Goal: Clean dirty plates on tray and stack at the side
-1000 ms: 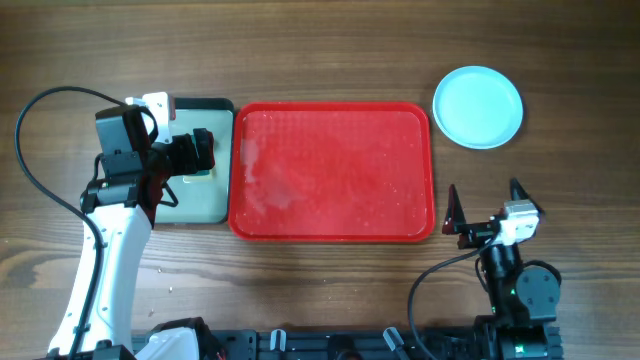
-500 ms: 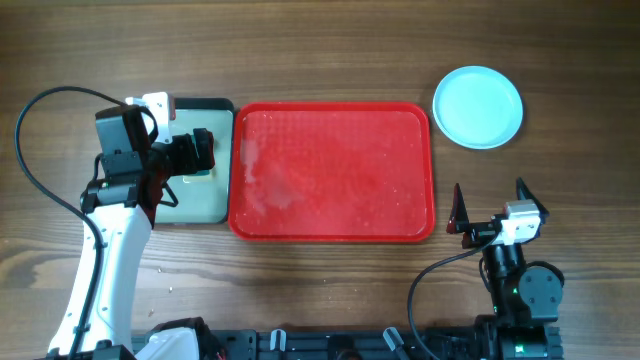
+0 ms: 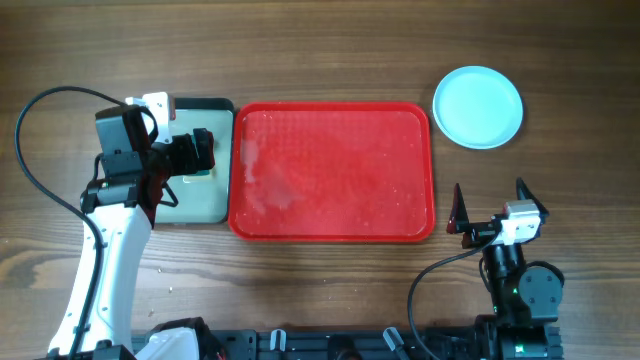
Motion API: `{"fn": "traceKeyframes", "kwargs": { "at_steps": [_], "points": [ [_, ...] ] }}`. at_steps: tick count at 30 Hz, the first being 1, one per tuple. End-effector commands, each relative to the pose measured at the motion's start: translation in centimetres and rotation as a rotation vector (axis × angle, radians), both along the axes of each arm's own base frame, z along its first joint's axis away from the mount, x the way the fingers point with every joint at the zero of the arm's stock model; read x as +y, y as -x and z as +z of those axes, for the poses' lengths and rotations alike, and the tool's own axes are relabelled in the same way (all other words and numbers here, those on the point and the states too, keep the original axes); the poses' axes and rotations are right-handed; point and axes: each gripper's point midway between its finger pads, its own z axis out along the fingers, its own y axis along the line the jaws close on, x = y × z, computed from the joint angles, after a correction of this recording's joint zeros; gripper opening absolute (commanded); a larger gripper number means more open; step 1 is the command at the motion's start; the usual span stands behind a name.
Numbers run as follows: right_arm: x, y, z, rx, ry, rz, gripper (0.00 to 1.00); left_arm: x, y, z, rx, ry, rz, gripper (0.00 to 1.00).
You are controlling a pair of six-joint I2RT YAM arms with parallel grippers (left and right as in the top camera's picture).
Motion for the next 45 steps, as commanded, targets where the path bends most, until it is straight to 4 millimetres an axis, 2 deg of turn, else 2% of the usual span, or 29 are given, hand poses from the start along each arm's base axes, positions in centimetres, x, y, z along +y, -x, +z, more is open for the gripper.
{"fn": "traceKeyframes", "kwargs": {
  "at_steps": [1,5,8,11,13,17,19,22,23,27,33,37,40,45],
  "points": [
    [0.0,0.0,0.2,-0.011,0.009,0.003,1.0,-0.3,-0.2,0.4,-0.011,0.017,-0.004,1.0],
    [0.0,0.0,0.2,-0.011,0.009,0.003,1.0,-0.3,-0.2,0.0,0.001,0.019,-0.004,1.0],
    [0.0,0.0,0.2,-0.011,0.009,0.003,1.0,-0.3,-0.2,0.7,-0.019,0.016,-0.004,1.0],
    [0.0,0.0,0.2,-0.011,0.009,0.003,1.0,-0.3,0.0,2.2,-0.064,0.009,-0.004,1.0],
    [0.0,0.0,0.2,-0.011,0.009,0.003,1.0,-0.4,0.5,4.8,-0.14,-0.002,-0.005,1.0],
    [0.0,0.0,0.2,-0.011,0.009,0.003,1.0,-0.5,1.5,8.4,-0.251,-0.018,-0.006,1.0],
    [0.0,0.0,0.2,-0.011,0.009,0.003,1.0,-0.5,1.6,8.9,-0.267,-0.02,-0.006,1.0],
    [0.0,0.0,0.2,-0.011,0.009,0.003,1.0,-0.5,1.7,8.7,-0.258,-0.019,-0.006,1.0],
    [0.0,0.0,0.2,-0.011,0.009,0.003,1.0,-0.6,2.0,8.7,-0.254,-0.018,-0.006,1.0],
    [0.0,0.0,0.2,-0.011,0.009,0.003,1.0,-0.7,5.2,8.7,-0.205,-0.026,0.01,1.0],
    [0.0,0.0,0.2,-0.011,0.009,0.003,1.0,-0.5,6.8,11.6,-0.302,-0.055,0.028,1.0],
    [0.0,0.0,0.2,-0.011,0.009,0.003,1.0,-0.9,9.5,10.1,-0.221,-0.044,0.028,1.0],
    [0.0,0.0,0.2,-0.011,0.009,0.003,1.0,-1.0,10.7,9.5,-0.236,-0.046,0.027,1.0],
    [0.0,0.0,0.2,-0.011,0.009,0.003,1.0,-2.2,13.6,5.6,-0.26,-0.019,-0.006,1.0]
  ]
}}
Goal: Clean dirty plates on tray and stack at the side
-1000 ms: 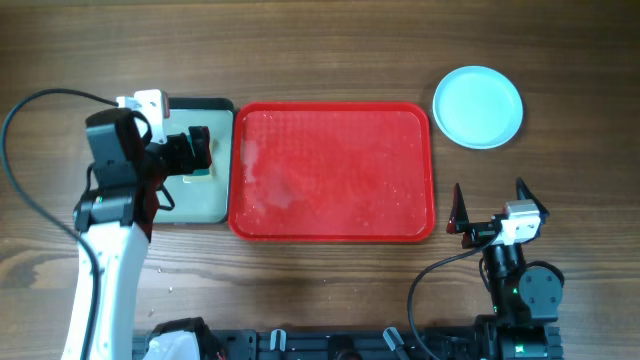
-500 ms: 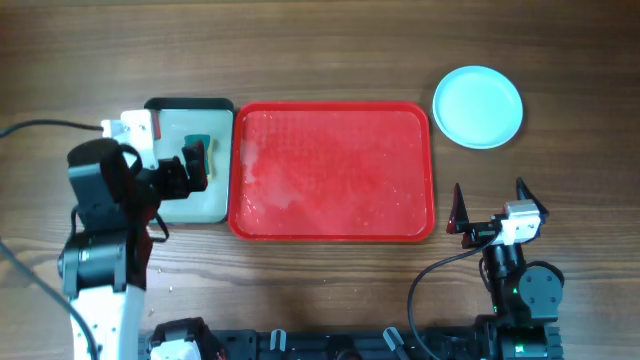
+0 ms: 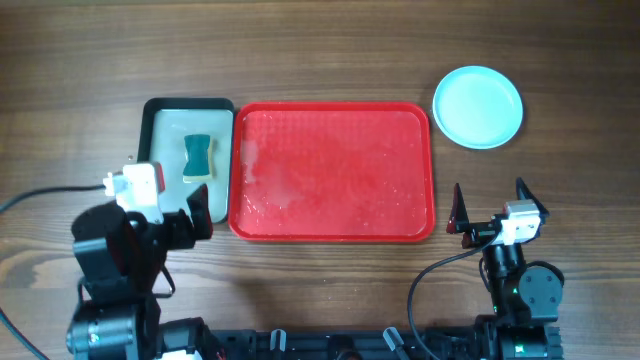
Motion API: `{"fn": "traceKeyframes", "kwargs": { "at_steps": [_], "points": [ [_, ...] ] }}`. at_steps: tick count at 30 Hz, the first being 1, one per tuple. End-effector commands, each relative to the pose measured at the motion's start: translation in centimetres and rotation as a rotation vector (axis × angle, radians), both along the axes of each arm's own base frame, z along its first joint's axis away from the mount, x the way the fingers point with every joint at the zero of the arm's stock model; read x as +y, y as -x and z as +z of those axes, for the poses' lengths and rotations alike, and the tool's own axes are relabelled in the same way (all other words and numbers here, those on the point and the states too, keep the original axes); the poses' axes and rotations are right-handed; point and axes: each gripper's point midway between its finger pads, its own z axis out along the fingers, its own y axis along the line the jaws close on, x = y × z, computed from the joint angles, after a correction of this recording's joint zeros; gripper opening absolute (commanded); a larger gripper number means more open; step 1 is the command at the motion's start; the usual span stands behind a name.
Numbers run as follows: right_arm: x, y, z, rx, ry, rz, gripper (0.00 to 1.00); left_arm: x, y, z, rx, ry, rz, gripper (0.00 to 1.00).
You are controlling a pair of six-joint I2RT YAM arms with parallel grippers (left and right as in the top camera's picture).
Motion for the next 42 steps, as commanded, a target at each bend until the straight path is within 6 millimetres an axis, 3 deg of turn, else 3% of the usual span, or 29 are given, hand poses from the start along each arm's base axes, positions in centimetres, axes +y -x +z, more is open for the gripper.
{"fn": "traceKeyframes", "kwargs": {
  "at_steps": [1,7,9,11,14,18,21,28,32,42],
  "points": [
    [0.0,0.0,0.2,-0.011,0.009,0.003,1.0,-1.0,1.6,-2.0,-0.055,0.023,-0.034,1.0],
    [0.0,0.0,0.2,-0.011,0.009,0.003,1.0,-2.6,1.9,-3.8,-0.175,0.01,-0.105,1.0],
    [0.0,0.0,0.2,-0.011,0.009,0.003,1.0,-3.0,1.7,-3.4,-0.225,0.005,-0.125,1.0],
    [0.0,0.0,0.2,-0.011,0.009,0.003,1.0,-3.1,1.1,-1.4,-0.336,-0.006,-0.133,1.0],
    [0.0,0.0,0.2,-0.011,0.009,0.003,1.0,-3.2,0.4,4.4,-0.603,-0.03,-0.139,1.0],
    [0.0,0.0,0.2,-0.011,0.009,0.003,1.0,-4.1,2.0,10.3,-0.857,-0.04,-0.176,1.0],
    [0.0,0.0,0.2,-0.011,0.009,0.003,1.0,-4.4,3.7,12.1,-0.948,-0.04,-0.191,1.0],
    [0.0,0.0,0.2,-0.011,0.009,0.003,1.0,-5.0,5.4,15.4,-1.103,-0.043,-0.225,1.0],
    [0.0,0.0,0.2,-0.011,0.009,0.003,1.0,-5.0,5.2,15.2,-1.102,-0.019,-0.222,1.0],
    [0.0,0.0,0.2,-0.011,0.009,0.003,1.0,-4.9,1.8,8.3,-0.992,0.013,-0.214,1.0]
  ]
}}
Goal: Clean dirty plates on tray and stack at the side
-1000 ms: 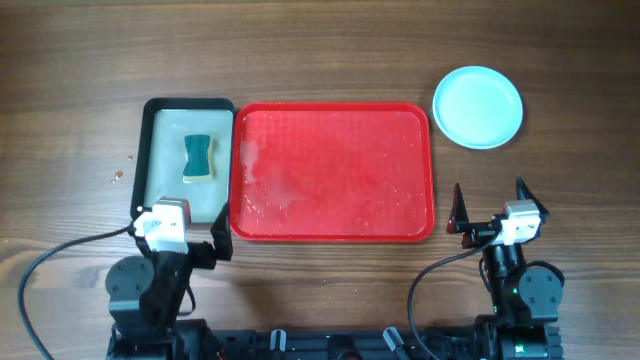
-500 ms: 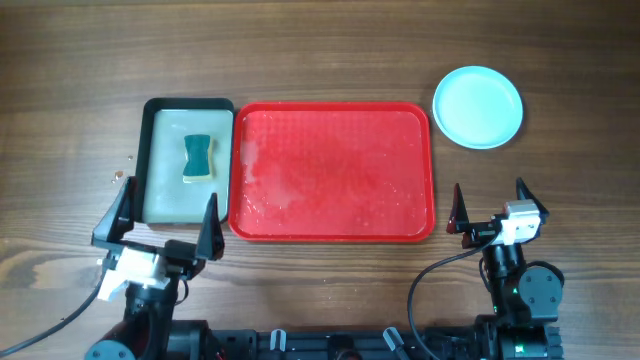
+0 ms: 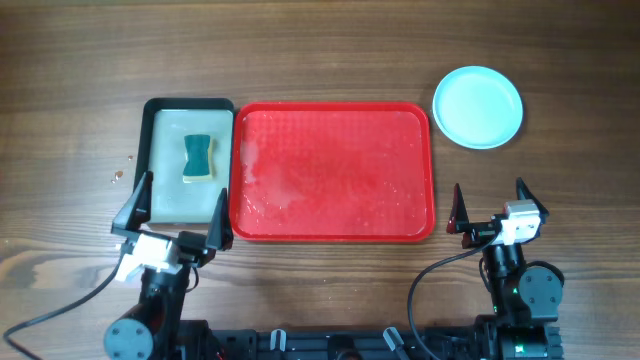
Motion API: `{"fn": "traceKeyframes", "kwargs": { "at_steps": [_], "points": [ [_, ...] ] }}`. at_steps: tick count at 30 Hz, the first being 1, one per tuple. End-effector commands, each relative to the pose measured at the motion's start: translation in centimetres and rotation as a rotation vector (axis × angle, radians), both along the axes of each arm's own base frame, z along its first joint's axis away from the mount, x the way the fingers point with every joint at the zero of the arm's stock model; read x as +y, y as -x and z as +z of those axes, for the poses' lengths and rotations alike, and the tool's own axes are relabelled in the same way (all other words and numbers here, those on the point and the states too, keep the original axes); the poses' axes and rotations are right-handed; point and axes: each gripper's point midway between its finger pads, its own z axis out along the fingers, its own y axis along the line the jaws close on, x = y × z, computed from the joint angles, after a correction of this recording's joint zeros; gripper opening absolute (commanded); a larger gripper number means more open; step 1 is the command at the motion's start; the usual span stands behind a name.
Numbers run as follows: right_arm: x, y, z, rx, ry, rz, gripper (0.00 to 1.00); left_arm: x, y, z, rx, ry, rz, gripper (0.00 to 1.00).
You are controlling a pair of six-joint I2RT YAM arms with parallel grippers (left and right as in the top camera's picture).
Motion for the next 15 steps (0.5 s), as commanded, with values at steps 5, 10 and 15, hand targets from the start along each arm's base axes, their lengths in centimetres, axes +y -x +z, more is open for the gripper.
{"fn": "traceKeyframes", "kwargs": {
  "at_steps": [5,10,15],
  "points": [
    [0.0,0.0,0.2,-0.011,0.009,0.003,1.0,-0.3,-1.6,-4.8,0.085,0.011,-0.017,1.0],
    [0.0,0.0,0.2,-0.011,0.009,0.003,1.0,0.1,-2.5,-7.6,0.156,0.011,-0.003,1.0],
    [0.0,0.0,0.2,-0.011,0.009,0.003,1.0,3.2,-3.6,-11.9,0.354,0.18,0.132,1.0]
  ]
}}
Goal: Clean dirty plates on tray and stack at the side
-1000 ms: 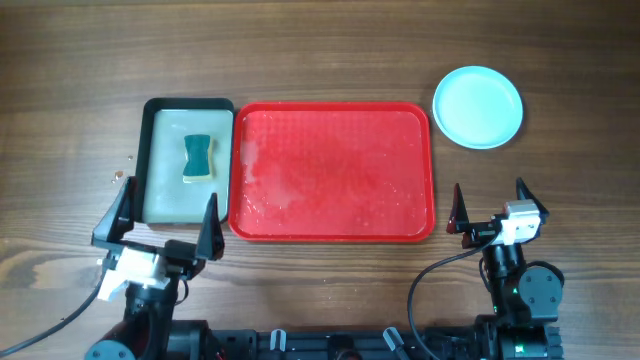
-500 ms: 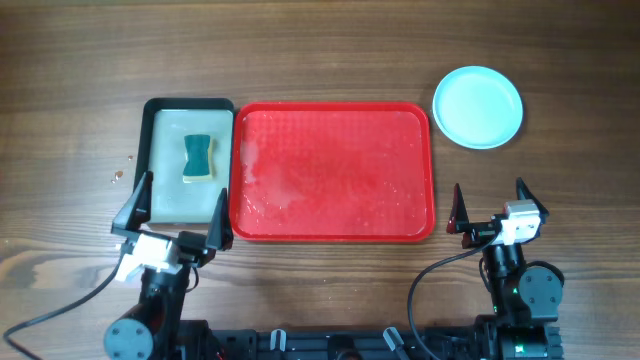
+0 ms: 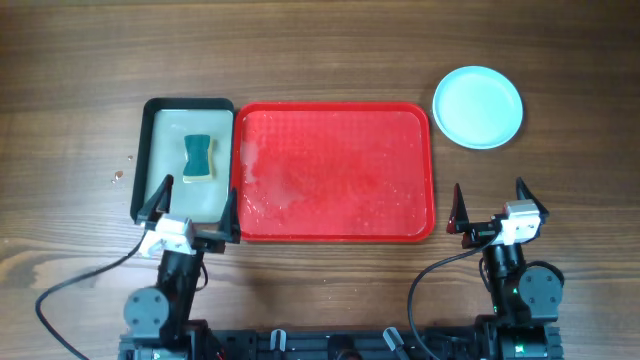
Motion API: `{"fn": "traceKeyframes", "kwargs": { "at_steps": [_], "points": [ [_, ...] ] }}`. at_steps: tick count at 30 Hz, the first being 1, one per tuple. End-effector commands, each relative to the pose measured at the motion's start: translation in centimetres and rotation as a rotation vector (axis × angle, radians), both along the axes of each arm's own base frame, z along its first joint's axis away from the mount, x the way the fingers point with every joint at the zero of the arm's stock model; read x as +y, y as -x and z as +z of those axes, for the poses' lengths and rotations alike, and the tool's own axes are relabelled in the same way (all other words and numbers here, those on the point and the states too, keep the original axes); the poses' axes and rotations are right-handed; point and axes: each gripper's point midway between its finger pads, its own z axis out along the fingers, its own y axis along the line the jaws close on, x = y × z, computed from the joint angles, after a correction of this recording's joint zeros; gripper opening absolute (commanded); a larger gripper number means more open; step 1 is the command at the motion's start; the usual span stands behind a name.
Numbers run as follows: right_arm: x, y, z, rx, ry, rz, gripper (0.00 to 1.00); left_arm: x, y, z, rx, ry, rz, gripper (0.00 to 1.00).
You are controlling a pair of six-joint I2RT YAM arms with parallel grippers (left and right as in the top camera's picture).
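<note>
A red tray lies in the middle of the table with wet smears on its left half and no plate on it. A light blue plate rests at the far right of the table. A green sponge lies in the small black-rimmed tray left of the red tray. My left gripper is open at the near edge of that small tray, with nothing between its fingers. Near the front right, my right gripper stands open and holds nothing.
Small droplets or crumbs dot the wood left of the small tray. The arm bases and a black rail run along the table's front edge.
My left arm has shifted a little to the right and straightened, its open fingers now over the near edge of the small tray. The sponge, plate and right arm have not moved.
My left gripper was down at the sponge in the small tray. Then the arm stood back toward the front left with the sponge left lying in the tray. It then sat low with open fingers, and now rests squared up at the front. The right arm never moved.
</note>
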Motion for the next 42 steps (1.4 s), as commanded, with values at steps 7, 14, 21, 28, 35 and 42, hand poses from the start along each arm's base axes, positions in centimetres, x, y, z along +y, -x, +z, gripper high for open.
{"fn": "traceKeyframes", "kwargs": {
  "at_steps": [7,14,21,28,35,42],
  "points": [
    [0.0,0.0,0.2,-0.011,0.009,0.003,1.0,5.3,-0.5,-5.7,0.237,0.295,0.288,1.0],
    [0.0,0.0,0.2,-0.011,0.009,0.003,1.0,3.6,-0.6,-6.0,0.238,0.023,0.203,1.0],
    [0.0,0.0,0.2,-0.011,0.008,0.003,1.0,3.6,-0.6,-5.9,0.238,0.035,0.202,1.0],
    [0.0,0.0,0.2,-0.011,0.009,0.003,1.0,3.6,-0.6,-5.9,0.238,0.035,0.202,1.0],
    [0.0,0.0,0.2,-0.011,0.009,0.003,1.0,3.6,-0.6,-5.9,0.238,0.035,0.202,1.0],
    [0.0,0.0,0.2,-0.011,0.009,0.003,1.0,3.6,-0.6,-5.9,0.238,0.035,0.202,1.0]
  ]
}}
